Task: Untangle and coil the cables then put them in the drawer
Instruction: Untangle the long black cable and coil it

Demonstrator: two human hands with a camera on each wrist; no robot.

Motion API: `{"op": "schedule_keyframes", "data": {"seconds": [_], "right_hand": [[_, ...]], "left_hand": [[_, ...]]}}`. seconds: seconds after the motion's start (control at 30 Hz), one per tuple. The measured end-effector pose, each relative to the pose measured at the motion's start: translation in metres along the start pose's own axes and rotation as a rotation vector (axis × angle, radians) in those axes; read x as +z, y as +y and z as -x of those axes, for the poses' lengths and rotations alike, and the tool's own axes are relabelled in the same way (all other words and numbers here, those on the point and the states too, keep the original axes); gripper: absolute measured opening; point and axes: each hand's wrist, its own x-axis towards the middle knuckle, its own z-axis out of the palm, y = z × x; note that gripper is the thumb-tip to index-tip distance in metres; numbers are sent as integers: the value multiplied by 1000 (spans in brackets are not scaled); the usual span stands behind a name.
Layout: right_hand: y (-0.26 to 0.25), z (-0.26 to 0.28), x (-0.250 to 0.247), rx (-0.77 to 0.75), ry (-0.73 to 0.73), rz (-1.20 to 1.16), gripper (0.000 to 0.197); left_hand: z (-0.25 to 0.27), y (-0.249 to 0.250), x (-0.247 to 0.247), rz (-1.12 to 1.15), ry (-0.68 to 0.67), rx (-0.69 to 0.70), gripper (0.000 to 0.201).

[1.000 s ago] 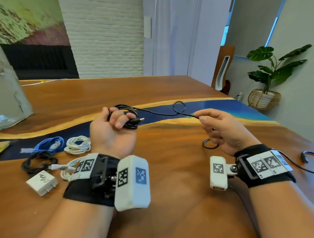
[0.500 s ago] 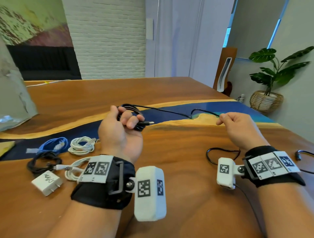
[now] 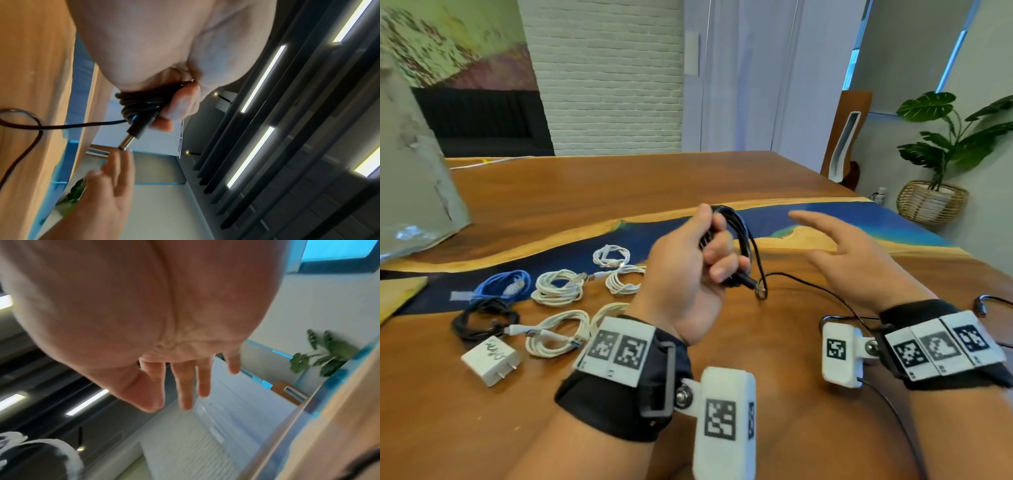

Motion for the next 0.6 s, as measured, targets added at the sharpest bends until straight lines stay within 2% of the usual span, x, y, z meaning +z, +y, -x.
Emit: {"op": "schedule_keyframes", "data": {"seconds": [0.1,0.17,0.23,0.3,0.37,0.43,0.5,0.6], "right_hand": [[-19,3,20,-132,-162,-395,54],[-27,5,33,-171,-281,-507,42],[-33,7,40,-125,-351,-624,26],[-32,8,41,-27,-333,-706,23],[-31,8,39,10,-296,-652,30],[-35,10,38,-9,-346,-503,31],[-44,15,39,-48,-456,-337,28],[-58,23,36,-82,-575,-220,25]], "left_hand": [[3,-3,5,2,-63,-60,35],[4,-1,5,69,-103,-72,36],[3,5,0,188,-117,-50,38],[0,13,-8,328,-103,-2,39],[-2,18,-15,446,-51,48,38],[-5,17,-17,474,40,98,37],[-7,12,-14,384,134,160,34],[-11,0,-11,154,250,203,29]]}}
